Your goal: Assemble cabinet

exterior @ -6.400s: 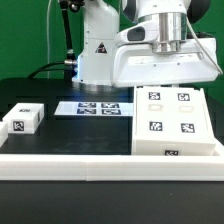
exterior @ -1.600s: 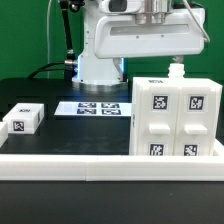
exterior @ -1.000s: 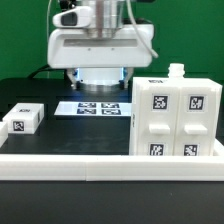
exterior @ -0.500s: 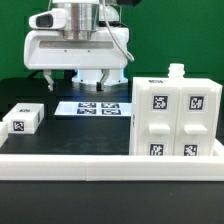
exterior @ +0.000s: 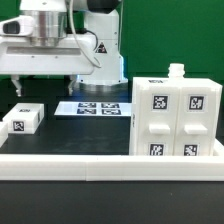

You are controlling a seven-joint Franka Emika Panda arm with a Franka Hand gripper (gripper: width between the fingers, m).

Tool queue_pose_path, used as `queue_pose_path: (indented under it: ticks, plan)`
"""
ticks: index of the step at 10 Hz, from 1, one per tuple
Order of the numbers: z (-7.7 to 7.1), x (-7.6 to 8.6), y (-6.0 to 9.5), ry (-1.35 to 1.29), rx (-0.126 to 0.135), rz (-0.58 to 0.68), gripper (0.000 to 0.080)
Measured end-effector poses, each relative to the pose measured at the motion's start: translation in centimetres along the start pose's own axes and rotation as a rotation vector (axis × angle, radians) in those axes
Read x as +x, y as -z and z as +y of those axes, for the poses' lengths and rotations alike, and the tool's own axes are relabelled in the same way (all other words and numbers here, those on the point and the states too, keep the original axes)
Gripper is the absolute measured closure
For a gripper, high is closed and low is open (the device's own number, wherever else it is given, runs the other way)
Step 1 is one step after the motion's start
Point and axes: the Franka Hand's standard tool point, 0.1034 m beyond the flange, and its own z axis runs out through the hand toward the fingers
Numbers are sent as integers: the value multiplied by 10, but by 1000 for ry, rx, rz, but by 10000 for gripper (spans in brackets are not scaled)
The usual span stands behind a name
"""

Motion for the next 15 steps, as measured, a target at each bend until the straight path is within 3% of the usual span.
queue_pose_path:
  ticks: [5, 9, 12, 14, 15]
  plan:
    - [20, -1, -18, 3, -3, -22, 2]
    - [25, -5, -37, 17, -3, -45, 2]
    - [22, -6, -43, 21, -4, -50, 2]
    - [19, -3, -41, 29, -5, -47, 43]
    - [19, -3, -42, 29, -5, -47, 221]
